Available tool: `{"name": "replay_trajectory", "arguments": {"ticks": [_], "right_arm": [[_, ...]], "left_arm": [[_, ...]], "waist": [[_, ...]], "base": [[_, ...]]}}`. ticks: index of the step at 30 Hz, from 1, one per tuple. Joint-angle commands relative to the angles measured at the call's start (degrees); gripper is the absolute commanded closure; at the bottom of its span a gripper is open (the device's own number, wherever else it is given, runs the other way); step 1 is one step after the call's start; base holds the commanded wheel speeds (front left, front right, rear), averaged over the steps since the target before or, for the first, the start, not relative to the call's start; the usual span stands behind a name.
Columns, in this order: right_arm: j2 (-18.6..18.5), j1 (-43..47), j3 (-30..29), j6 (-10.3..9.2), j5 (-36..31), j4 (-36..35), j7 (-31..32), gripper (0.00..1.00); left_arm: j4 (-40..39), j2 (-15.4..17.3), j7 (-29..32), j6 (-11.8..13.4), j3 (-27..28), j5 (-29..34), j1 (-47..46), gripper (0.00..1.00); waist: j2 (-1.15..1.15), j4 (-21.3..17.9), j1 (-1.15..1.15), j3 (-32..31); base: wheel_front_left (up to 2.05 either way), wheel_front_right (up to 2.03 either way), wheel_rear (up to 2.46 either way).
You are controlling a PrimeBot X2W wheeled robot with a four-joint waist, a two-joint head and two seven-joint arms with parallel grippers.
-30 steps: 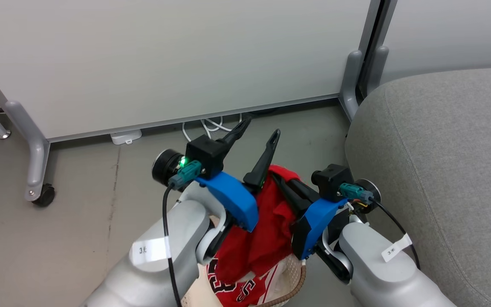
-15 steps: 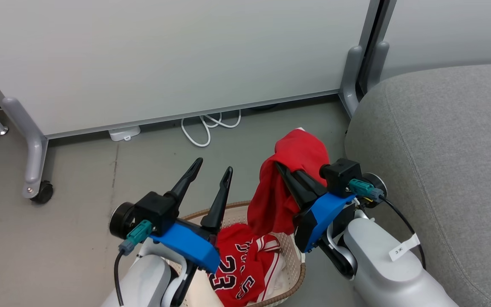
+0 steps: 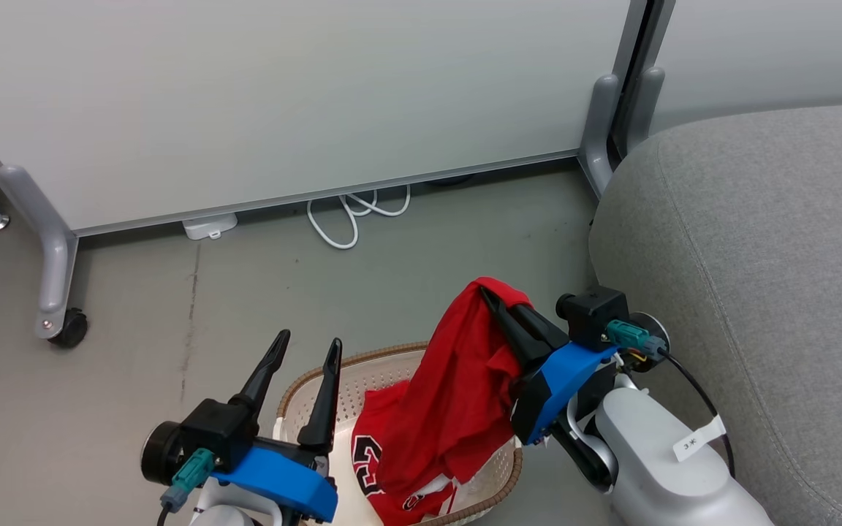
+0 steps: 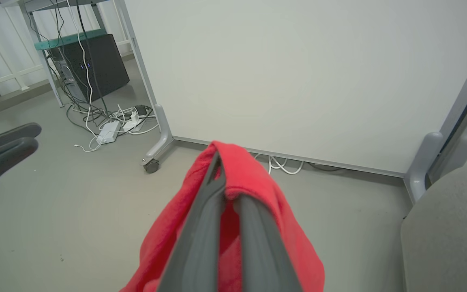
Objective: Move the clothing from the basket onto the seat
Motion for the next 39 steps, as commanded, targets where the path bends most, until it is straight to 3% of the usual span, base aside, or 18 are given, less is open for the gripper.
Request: {"name": "replay_trajectory", "arguments": {"ticks": [1, 10, 16, 39], "right_arm": [[-0.1, 0.8, -0.3, 0.01, -0.5, -0.3, -0.2, 1.00], [-0.1, 1.0, -0.6, 0.01, -0.5, -0.4, -0.2, 1.00], [-0.1, 1.0, -0.9, 0.01, -0.6, -0.6, -0.2, 1.00], [-0.1, 1.7, -3.2, 0.01, -0.4, -2.9, -0.2, 1.00]], "left_arm": [[-0.4, -0.2, -0.3, -0.2, 0.8, 0.8, 0.8, 0.00], [-0.6, -1.4, -0.3, -0.6, 1.6, 2.0, 1.3, 0.00], [-1.1, -1.0, -0.3, -0.5, 0.7, 1.1, 0.7, 0.00], [-2.0, 1.2, -0.3, -0.6, -0.2, 1.4, -1.1, 0.00]], "waist": [[0.00, 0.1, 0.00, 0.0], [0.00, -0.3, 0.00, 0.0], [0.00, -2.6, 0.00, 0.5], [0.00, -23.7, 0.00, 3.1]], "base": [[0.00, 0.00, 0.00], [0.00, 0.00, 0.00], [0.00, 0.00, 0.00], [0.00, 0.00, 0.00]]}}
